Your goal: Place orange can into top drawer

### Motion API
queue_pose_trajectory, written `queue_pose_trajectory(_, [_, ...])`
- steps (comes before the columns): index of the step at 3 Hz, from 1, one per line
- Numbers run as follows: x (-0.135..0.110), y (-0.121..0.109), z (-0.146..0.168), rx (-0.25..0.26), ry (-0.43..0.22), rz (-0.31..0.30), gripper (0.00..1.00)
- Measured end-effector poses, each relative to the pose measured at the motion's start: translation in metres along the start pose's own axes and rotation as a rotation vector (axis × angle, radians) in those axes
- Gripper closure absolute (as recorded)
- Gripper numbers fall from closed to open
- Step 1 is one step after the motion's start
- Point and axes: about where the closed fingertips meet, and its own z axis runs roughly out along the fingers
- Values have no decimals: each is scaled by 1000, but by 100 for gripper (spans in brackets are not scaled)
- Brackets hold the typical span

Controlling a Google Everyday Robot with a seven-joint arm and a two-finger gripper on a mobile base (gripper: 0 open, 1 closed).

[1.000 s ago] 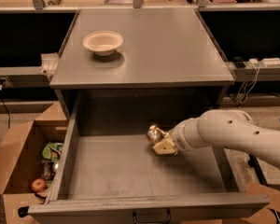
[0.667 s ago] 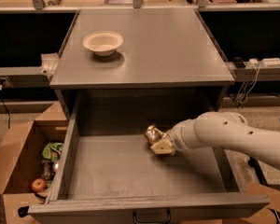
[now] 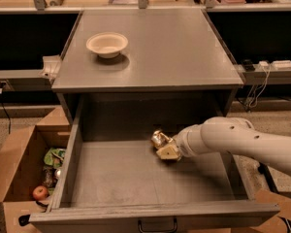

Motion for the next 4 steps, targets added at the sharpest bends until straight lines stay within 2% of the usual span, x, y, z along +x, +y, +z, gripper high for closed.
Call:
queue_pose_trajectory(1, [1, -3, 3, -8, -8, 7, 11])
queue_pose_trajectory(2, [-4, -7, -1, -20, -39, 18, 0])
queue_pose_trajectory(3, [-18, -14, -18, -20, -99, 18, 0])
queue_pose_trajectory(4, [-38, -23, -44, -30, -193, 18, 0])
